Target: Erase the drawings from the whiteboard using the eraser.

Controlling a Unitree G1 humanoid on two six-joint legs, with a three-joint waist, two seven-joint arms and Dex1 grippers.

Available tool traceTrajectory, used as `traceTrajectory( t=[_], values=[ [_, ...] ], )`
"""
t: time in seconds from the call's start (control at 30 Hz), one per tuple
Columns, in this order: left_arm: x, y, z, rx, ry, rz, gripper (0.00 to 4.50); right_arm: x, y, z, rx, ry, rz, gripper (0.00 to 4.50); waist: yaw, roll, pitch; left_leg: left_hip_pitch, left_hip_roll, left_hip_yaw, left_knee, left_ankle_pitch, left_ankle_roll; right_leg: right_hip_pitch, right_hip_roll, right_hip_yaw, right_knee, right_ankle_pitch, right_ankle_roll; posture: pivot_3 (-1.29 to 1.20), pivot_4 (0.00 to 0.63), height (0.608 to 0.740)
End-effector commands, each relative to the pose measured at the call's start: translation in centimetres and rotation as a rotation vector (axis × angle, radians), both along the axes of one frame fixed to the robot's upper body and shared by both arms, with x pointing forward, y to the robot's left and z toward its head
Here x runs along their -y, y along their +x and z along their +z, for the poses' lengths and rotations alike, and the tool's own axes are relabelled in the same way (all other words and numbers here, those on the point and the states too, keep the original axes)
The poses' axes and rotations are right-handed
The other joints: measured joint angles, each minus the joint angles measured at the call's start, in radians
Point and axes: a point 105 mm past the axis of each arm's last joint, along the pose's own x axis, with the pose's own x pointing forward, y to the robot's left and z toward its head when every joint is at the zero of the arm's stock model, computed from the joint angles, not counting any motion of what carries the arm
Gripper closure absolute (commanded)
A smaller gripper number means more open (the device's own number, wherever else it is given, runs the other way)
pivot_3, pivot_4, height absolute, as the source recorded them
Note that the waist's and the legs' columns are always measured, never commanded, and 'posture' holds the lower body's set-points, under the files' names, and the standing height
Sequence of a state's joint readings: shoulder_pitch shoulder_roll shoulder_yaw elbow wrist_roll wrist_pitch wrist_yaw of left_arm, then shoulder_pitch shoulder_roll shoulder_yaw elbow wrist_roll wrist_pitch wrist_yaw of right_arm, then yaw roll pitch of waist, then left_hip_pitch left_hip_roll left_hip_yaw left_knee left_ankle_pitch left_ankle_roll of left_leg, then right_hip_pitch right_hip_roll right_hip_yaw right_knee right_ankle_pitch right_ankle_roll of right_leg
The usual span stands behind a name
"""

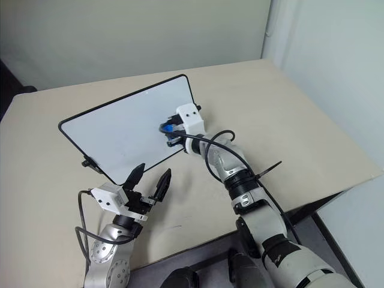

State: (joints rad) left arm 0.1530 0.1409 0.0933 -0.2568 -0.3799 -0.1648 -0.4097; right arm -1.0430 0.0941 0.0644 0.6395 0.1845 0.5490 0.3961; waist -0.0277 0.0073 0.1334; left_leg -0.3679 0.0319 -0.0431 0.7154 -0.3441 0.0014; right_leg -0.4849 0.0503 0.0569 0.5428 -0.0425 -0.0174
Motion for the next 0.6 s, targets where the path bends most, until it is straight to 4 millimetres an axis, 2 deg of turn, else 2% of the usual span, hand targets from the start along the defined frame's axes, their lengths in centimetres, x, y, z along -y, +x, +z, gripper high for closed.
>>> traceTrajectory(
  t=[0.03, 0.23, 0.33, 0.6],
  values=[
    [0.5, -0.1, 1.0, 0.045, 0.007, -0.017, 0.00, 0.9, 0.9, 1.6, 0.047, 0.029, -0.053, 4.48, 0.000, 0.000, 0.000, 0.000, 0.000, 0.000, 0.000, 0.001, 0.000, 0.000, 0.000, 0.000, 0.000, 0.000, 0.001, 0.00, 0.150, 0.740],
    [0.6, 0.2, 0.9, 0.042, 0.008, -0.023, 0.00, 1.6, 1.4, 1.2, 0.046, 0.008, -0.093, 4.48, 0.000, 0.000, 0.000, 0.000, 0.000, 0.000, -0.001, 0.000, 0.001, -0.001, 0.000, 0.000, 0.000, 0.001, -0.001, 0.00, 0.150, 0.740],
    [0.6, 0.3, 0.8, 0.041, 0.009, -0.026, 0.00, 0.4, 0.6, 1.3, 0.049, 0.007, -0.042, 4.48, 0.000, 0.000, 0.000, 0.000, 0.000, 0.000, -0.001, 0.000, 0.001, -0.001, 0.000, 0.000, -0.001, 0.003, -0.005, 0.00, 0.150, 0.740],
    [0.6, 0.2, 0.9, 0.043, 0.011, -0.020, 0.00, -4.5, -2.9, 1.7, 0.075, -0.009, 0.150, 4.48, -0.013, 0.000, 0.000, 0.000, 0.000, 0.001, -0.001, -0.001, 0.001, -0.001, 0.000, 0.000, -0.001, 0.002, -0.005, 0.00, 0.150, 0.740]
  ],
)
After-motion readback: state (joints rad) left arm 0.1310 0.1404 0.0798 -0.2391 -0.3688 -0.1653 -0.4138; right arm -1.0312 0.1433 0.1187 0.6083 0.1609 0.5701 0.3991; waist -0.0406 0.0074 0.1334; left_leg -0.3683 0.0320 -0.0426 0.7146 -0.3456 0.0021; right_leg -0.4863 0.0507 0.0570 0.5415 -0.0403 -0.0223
